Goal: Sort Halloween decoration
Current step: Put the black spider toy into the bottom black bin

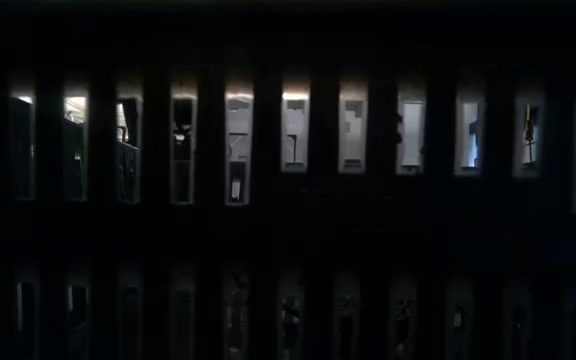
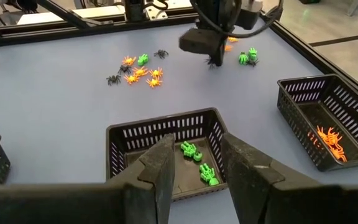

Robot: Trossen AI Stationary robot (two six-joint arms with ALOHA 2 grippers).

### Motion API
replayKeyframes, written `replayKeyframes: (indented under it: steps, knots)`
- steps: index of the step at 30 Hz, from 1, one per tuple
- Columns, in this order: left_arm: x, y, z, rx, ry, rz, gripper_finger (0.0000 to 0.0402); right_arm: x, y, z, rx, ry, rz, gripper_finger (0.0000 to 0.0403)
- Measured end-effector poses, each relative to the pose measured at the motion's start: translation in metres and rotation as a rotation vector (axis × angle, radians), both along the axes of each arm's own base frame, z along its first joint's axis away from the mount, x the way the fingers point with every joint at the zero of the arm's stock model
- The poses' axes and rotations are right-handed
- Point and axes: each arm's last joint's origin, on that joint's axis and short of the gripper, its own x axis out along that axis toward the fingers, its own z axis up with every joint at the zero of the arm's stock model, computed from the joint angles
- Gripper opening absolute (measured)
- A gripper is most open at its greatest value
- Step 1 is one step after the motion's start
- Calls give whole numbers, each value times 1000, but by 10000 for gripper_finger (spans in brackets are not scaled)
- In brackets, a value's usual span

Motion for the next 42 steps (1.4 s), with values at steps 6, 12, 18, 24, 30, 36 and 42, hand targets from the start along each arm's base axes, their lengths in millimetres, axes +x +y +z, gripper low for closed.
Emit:
replayKeyframes:
  steps: [6,12,18,24,30,36,42]
  knots:
    - [11,-11,34,71,-115,-45,0,0,0,0,0,-1,0,129]
    - [22,-41,68,171,-292,-112,0,3,1,2,17,-45,12,129]
    - [39,-86,90,271,-481,-225,0,21,8,-14,72,-193,136,129]
    - [48,-126,102,378,-603,-268,0,40,6,-37,78,-271,144,129]
    - [53,-163,114,447,-755,-306,0,56,1,-52,155,-363,190,129]
    - [56,-194,120,463,-876,-353,0,67,2,-59,179,-392,230,129]
    - [62,-219,104,503,-867,-357,0,84,8,-52,241,-408,345,129]
